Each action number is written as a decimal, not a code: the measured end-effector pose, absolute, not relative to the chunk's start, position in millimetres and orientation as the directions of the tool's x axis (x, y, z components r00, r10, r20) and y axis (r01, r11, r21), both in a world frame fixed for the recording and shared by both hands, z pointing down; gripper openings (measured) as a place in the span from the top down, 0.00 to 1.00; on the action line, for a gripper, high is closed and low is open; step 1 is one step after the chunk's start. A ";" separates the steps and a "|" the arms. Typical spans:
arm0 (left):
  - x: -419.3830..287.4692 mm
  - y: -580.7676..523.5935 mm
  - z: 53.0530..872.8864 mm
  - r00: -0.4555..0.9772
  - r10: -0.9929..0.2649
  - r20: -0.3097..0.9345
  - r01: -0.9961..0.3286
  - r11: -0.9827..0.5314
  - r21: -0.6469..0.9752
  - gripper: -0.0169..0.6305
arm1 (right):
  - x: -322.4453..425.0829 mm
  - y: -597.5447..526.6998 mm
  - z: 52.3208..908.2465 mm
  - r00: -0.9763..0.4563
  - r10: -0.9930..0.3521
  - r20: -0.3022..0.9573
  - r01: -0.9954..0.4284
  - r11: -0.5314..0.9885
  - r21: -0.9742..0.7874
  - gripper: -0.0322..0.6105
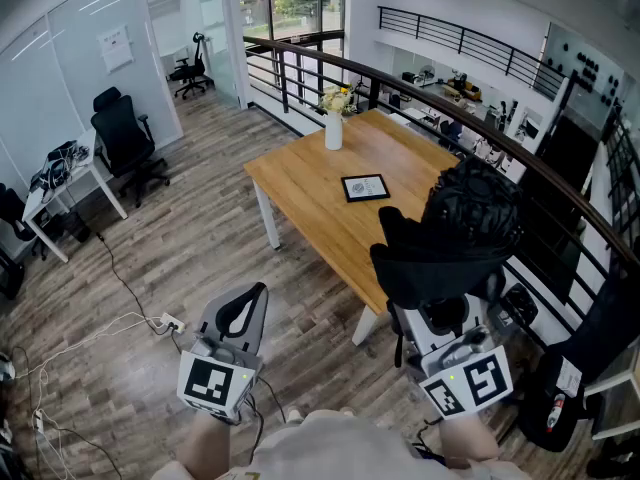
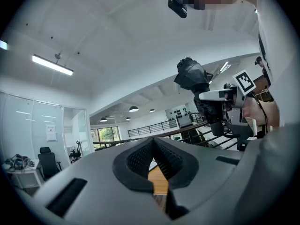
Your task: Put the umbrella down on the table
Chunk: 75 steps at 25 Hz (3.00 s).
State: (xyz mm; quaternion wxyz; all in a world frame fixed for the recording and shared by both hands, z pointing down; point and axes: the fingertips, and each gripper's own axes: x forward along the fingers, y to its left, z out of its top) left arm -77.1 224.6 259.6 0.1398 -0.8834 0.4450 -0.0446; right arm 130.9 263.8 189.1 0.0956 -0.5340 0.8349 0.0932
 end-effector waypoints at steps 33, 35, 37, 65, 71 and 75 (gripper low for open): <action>-17.2 244.0 265.6 0.560 -0.826 -0.065 -0.808 -0.527 -0.264 0.95 | 182.4 256.5 217.2 -0.508 -0.836 -0.208 -0.858 0.511 0.043 0.56; -7.8 245.4 269.4 0.571 -0.819 -0.057 -0.797 -0.536 -0.278 0.95 | 187.2 255.7 222.0 -0.509 -0.836 -0.207 -0.858 0.511 0.048 0.56; -3.5 243.3 271.0 0.577 -0.815 -0.049 -0.792 -0.544 -0.276 0.95 | 190.0 250.7 222.7 -0.504 -0.837 -0.213 -0.861 0.508 0.044 0.56; -66.5 15.3 317.4 0.585 -0.811 -0.015 -0.789 -0.565 -0.241 0.95 | 139.8 12.0 276.3 -0.463 -0.876 -0.137 -0.880 0.473 -0.051 0.56; -101.4 -74.5 313.4 0.591 -0.806 0.038 -0.785 -0.585 -0.202 0.95 | 101.5 -78.9 270.8 -0.456 -0.884 -0.105 -0.883 0.464 -0.070 0.56; -129.7 -139.5 313.4 0.608 -0.794 0.021 -0.769 -0.595 -0.232 0.95 | 75.1 -138.9 269.4 -0.452 -0.888 -0.090 -0.885 0.459 -0.078 0.56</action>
